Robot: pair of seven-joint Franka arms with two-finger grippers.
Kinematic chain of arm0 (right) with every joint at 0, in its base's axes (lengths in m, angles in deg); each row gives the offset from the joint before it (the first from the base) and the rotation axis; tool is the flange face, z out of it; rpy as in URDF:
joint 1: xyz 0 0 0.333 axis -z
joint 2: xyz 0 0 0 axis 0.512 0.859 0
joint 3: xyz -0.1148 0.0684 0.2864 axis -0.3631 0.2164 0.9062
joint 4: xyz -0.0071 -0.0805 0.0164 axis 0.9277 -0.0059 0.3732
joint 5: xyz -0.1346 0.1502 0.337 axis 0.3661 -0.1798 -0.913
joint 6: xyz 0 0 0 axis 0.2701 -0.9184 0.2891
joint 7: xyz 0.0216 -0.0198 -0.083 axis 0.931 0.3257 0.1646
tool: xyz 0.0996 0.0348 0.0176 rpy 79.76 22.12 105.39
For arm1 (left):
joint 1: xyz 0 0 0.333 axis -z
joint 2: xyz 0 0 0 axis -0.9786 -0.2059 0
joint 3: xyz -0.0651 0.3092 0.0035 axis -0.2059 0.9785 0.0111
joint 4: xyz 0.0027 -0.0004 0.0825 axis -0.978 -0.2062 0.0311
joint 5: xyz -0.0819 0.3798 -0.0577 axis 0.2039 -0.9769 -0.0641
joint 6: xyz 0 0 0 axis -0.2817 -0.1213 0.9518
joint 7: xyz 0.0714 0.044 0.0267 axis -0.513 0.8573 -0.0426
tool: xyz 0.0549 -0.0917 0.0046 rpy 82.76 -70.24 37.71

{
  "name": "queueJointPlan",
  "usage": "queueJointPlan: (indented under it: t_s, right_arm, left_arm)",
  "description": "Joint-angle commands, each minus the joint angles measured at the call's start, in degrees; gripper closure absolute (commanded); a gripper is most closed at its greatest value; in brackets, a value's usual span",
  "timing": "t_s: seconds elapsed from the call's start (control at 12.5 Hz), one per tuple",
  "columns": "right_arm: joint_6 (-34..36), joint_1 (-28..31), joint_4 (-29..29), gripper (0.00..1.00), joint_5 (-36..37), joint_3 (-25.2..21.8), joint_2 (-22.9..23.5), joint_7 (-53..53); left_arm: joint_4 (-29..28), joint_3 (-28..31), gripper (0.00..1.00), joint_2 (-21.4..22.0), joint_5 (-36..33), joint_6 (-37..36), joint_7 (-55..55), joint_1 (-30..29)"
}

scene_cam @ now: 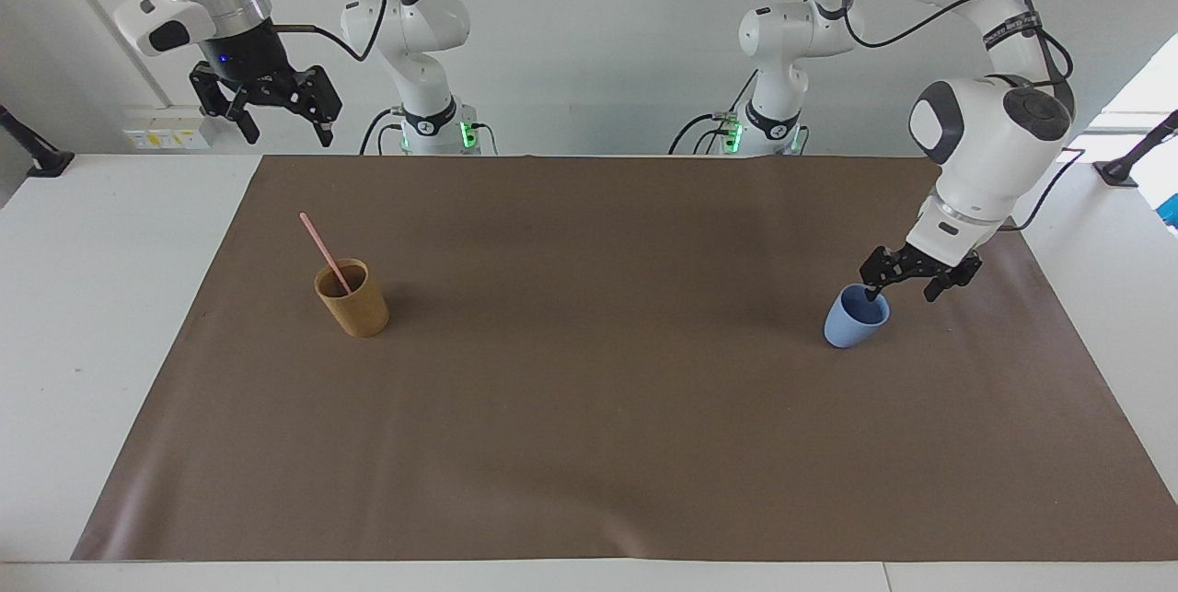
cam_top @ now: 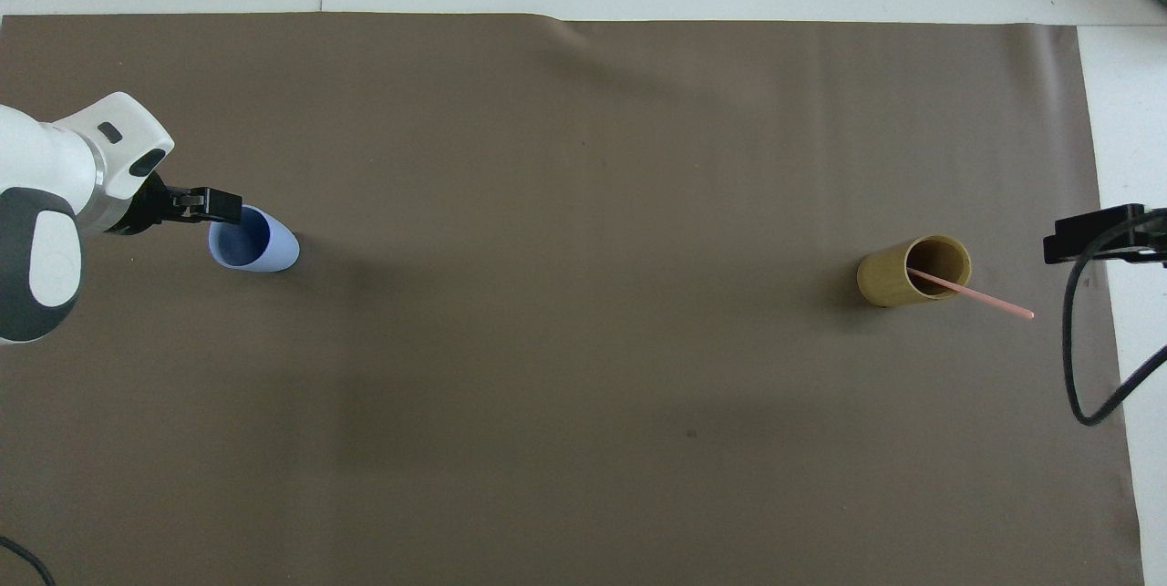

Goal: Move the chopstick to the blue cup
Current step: 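Reach the left gripper to the blue cup and grasp its rim, then lift and carry the blue cup with the left gripper toward the table center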

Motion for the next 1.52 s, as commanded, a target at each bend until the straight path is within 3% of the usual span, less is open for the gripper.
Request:
queueJointPlan:
  t_s: [0.0, 0.24, 0.32, 0.4, 0.48, 0.56, 0.64, 0.8, 1.12, 1.44]
  right_arm:
    - [0.5, 0.4, 0.5, 0.0, -0.7, 0.0, -0.4, -0.4]
    - [0.5, 0.5, 0.5, 0.0, -0.7, 0.0, -0.4, -0.4]
    - [0.5, 0.5, 0.5, 0.0, -0.7, 0.0, -0.4, -0.4]
    - [0.5, 0.5, 0.5, 0.0, -0.7, 0.0, -0.4, -0.4]
    - [0.5, 0.5, 0.5, 0.0, -0.7, 0.0, -0.4, -0.4]
    - [0.5, 0.5, 0.5, 0.0, -0.7, -0.1, -0.4, -0.4]
    - [0.5, 0.5, 0.5, 0.0, -0.7, 0.0, -0.4, -0.4]
    - [0.5, 0.5, 0.6, 0.0, -0.7, 0.0, -0.4, -0.4]
    - [1.1, 0.7, 0.6, 0.0, -0.6, -0.1, -0.8, -0.6]
    - [1.9, 0.8, 0.8, 0.0, -0.6, -0.1, -1.7, -1.8]
  left_arm:
    - [-4.2, -0.5, 0.08, -0.7, 1.2, 5.0, -0.2, -1.1]
    - [-5.4, -0.5, 0.1, -2.2, 1.7, 7.1, -0.3, -1.0]
    - [-6.1, -0.5, 0.16, -2.5, 1.7, 8.1, -0.3, -1.0]
    - [-6.1, -0.5, 0.3, -2.5, 1.7, 8.0, -0.3, -1.0]
    - [-6.3, -0.5, 0.65, -2.3, 1.8, 7.7, -0.2, -1.0]
    - [-6.8, -0.5, 0.92, -2.3, 1.9, 7.5, -0.1, -1.0]
    - [-6.8, -0.5, 1.0, -2.2, 1.9, 6.9, 0.0, -1.0]
    - [-6.6, -0.5, 1.0, -1.9, 1.9, 5.0, 0.4, -0.9]
    - [-6.1, -1.2, 1.0, 2.7, 1.9, -1.4, 3.6, 1.4]
    - [-6.1, -1.2, 1.0, 2.8, 1.8, 0.3, 23.2, 15.7]
